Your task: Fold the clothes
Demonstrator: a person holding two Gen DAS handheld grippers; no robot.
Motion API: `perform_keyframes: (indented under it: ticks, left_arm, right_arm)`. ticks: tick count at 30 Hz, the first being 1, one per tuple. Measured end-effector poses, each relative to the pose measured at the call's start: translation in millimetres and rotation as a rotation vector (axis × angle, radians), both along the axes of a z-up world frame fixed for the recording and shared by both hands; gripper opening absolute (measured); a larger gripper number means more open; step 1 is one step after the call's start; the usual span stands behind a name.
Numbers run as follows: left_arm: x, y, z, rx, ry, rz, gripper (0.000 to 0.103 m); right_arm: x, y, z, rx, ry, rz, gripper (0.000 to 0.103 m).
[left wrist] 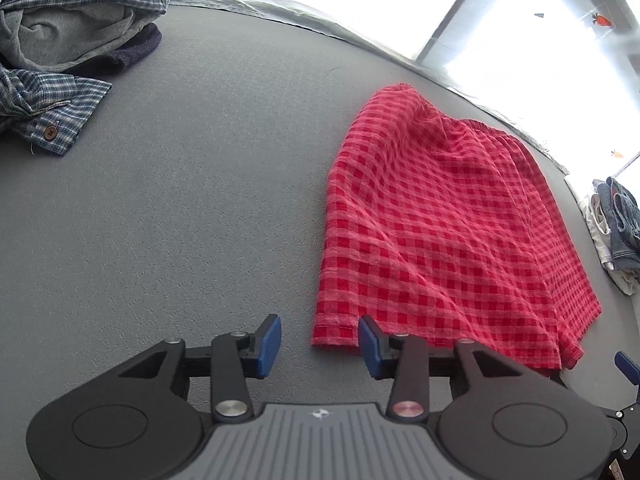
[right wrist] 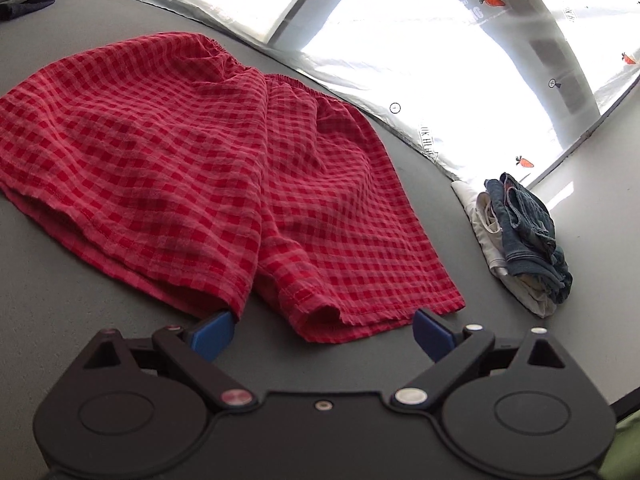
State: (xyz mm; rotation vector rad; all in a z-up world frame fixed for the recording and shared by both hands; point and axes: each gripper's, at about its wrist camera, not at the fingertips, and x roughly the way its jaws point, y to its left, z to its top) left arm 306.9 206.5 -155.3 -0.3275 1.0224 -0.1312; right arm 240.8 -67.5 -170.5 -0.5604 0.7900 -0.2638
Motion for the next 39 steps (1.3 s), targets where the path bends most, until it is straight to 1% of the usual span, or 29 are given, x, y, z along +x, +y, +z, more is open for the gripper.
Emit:
perform_keyframes:
  ticks: [3,6,7,8,9,10,11,12,13,14,15,17,20,23,25,27,28,29,31,32,33,35,37,38,39]
  left_arm:
    - [5,-11,-3,0.021,0.012,-0.026,0.048]
    - [9,-19,-6,0.064,0.013,-0.047,0.045]
    - [10,-22,-7,0.084,0.009,-0.055,0.036]
    - [11,-24,-7,0.107,0.005,-0.065,0.030]
    - [11,-26,-7,0.134,0.003,-0.072,0.018]
    - [12,-26,-7,0.153,0.003,-0.076,0.013]
    - [12,-24,-7,0.154,0.004,-0.077,0.012]
    - [12,-21,-7,0.145,0.006,-0.072,0.007]
    - [12,-19,-8,0.138,0.009,-0.065,0.003]
    - [12,-17,-7,0.134,0.011,-0.059,0.003]
    - [12,-14,-7,0.133,0.011,-0.052,0.003]
    - [10,-9,-5,0.132,0.007,-0.031,0.002]
    - [6,-1,0,0.123,0.002,0.011,0.002]
    - [3,8,-2,0.101,0.016,0.046,0.002]
    - [2,10,-4,0.094,0.027,0.056,0.003]
    - [2,9,-3,0.103,0.024,0.049,0.004]
    - [2,7,-3,0.110,0.021,0.044,0.007]
    - [1,6,-3,0.114,0.020,0.040,0.007]
    - [0,5,-3,0.117,0.013,0.030,0.007]
    - [0,5,-2,0.115,0.009,0.027,0.007]
    - [0,5,-2,0.111,0.009,0.028,0.008]
    - [0,6,-5,0.102,0.009,0.034,0.008]
    - [0,6,-5,0.097,0.008,0.037,0.008]
    - [-1,7,-5,0.095,0.007,0.038,0.008]
    - [-1,7,-5,0.093,0.006,0.039,0.008]
  right_arm:
    - [4,-2,-3,-0.012,0.007,0.025,0.097]
    - [6,1,-6,-0.030,0.013,0.065,0.097]
    - [7,2,-6,-0.033,0.014,0.080,0.097]
    - [7,4,-7,-0.036,0.015,0.095,0.096]
    - [8,5,-7,-0.039,0.016,0.110,0.092]
    - [9,6,-8,-0.042,0.017,0.126,0.089]
    - [10,7,-8,-0.044,0.018,0.141,0.075]
    - [10,8,-9,-0.042,0.023,0.156,0.060]
    - [11,11,-10,-0.040,0.031,0.174,0.053]
    - [11,14,-11,-0.035,0.042,0.198,0.039]
    - [10,17,-12,-0.035,0.047,0.221,0.022]
    - [7,22,-12,-0.036,0.056,0.267,0.007]
    - [2,30,-12,-0.037,0.069,0.335,0.003]
    - [-1,36,-14,-0.027,0.091,0.374,0.003]
    - [0,36,-17,-0.012,0.110,0.374,0.003]
    - [2,34,-17,0.015,0.125,0.355,0.004]
    - [3,33,-16,0.020,0.122,0.340,0.007]
    - [5,32,-16,0.026,0.119,0.324,0.010]
    - [7,31,-14,0.036,0.113,0.292,0.029]
    - [8,28,-12,0.038,0.103,0.263,0.047]
    - [8,25,-9,0.040,0.091,0.232,0.063]
    - [10,11,1,0.155,0.079,0.170,0.074]
    - [11,-5,10,0.264,0.066,0.116,0.075]
    - [9,-11,13,0.313,0.049,0.086,0.079]
    - [7,-18,17,0.361,0.029,0.055,0.088]
